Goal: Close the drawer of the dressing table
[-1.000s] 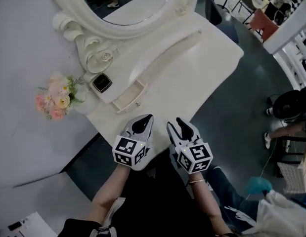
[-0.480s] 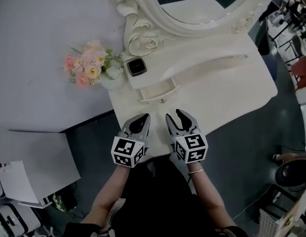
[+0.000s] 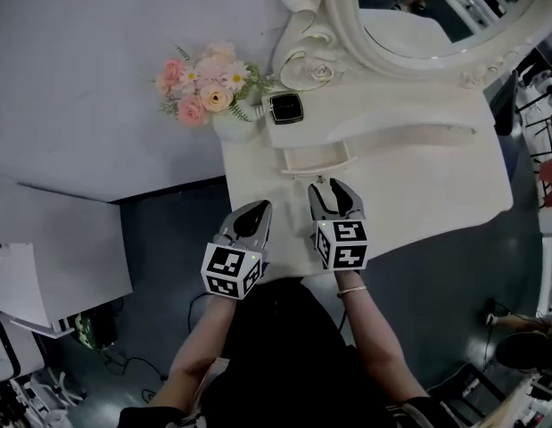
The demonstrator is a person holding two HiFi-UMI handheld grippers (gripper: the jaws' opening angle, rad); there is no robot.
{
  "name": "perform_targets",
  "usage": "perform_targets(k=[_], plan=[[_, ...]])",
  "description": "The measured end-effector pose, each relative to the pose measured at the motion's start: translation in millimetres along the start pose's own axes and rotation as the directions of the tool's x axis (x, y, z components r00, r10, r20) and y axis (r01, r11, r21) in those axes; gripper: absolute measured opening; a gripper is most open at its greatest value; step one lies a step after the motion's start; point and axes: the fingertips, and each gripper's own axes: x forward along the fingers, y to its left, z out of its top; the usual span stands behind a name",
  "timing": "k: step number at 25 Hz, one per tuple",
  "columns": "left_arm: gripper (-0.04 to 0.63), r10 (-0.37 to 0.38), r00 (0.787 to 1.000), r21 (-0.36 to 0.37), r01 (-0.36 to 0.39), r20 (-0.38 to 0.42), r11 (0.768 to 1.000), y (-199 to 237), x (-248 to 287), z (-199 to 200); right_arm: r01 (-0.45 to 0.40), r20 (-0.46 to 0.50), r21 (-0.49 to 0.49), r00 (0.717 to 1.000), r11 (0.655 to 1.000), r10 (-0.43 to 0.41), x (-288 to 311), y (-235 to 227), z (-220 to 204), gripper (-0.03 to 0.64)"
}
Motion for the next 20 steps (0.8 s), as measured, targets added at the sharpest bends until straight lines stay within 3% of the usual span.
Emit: perform_targets(k=[20], plan=[[0.005, -0.028, 1.0, -0.056, 0.028, 0.01, 0.998, 27, 20, 2, 0.083, -0.072, -0.074, 0.993, 0.994, -0.089, 28, -12, -2, 0.156]])
